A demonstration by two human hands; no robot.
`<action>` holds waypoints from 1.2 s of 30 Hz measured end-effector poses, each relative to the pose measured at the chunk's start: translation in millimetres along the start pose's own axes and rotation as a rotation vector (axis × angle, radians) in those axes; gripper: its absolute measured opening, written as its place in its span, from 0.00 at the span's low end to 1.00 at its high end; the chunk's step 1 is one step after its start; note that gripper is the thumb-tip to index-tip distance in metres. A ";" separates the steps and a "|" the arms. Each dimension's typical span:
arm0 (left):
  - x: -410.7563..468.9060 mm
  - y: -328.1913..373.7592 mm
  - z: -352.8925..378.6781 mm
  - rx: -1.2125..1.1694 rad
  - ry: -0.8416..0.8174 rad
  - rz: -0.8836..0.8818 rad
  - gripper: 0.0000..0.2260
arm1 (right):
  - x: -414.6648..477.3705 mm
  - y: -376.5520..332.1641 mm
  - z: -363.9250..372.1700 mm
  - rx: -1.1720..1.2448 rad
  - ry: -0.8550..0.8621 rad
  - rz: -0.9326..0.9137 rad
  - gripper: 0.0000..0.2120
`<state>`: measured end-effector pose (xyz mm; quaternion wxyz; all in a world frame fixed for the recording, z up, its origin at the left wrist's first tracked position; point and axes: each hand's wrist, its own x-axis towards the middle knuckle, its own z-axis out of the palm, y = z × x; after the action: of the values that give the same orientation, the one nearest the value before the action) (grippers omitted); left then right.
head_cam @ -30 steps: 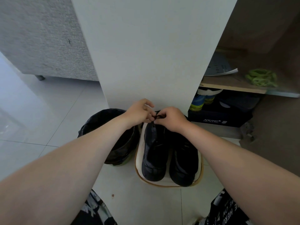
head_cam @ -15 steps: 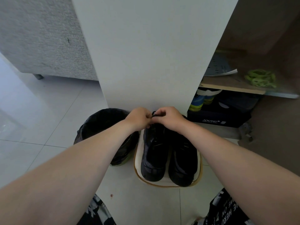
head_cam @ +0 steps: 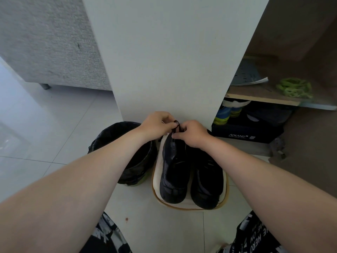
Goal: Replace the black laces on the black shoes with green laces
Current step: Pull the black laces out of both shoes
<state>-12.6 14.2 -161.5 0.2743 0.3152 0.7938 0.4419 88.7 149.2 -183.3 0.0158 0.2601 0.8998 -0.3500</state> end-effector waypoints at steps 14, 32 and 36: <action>4.6 -6.6 11.2 0.203 -0.012 -0.068 0.09 | -0.6 6.9 -3.5 0.217 -0.104 -0.013 0.10; -0.8 -17.6 15.1 -0.020 -0.187 -0.267 0.14 | 5.2 -1.5 0.8 0.177 0.096 0.001 0.13; -2.9 -18.2 14.1 0.172 -0.221 -0.140 0.05 | 6.6 -2.7 -4.0 0.378 0.140 -0.027 0.10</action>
<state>-5.4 12.0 -183.4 0.3620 0.3281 0.8138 0.3148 82.4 153.1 -180.0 -0.1003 0.2700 0.8204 -0.4939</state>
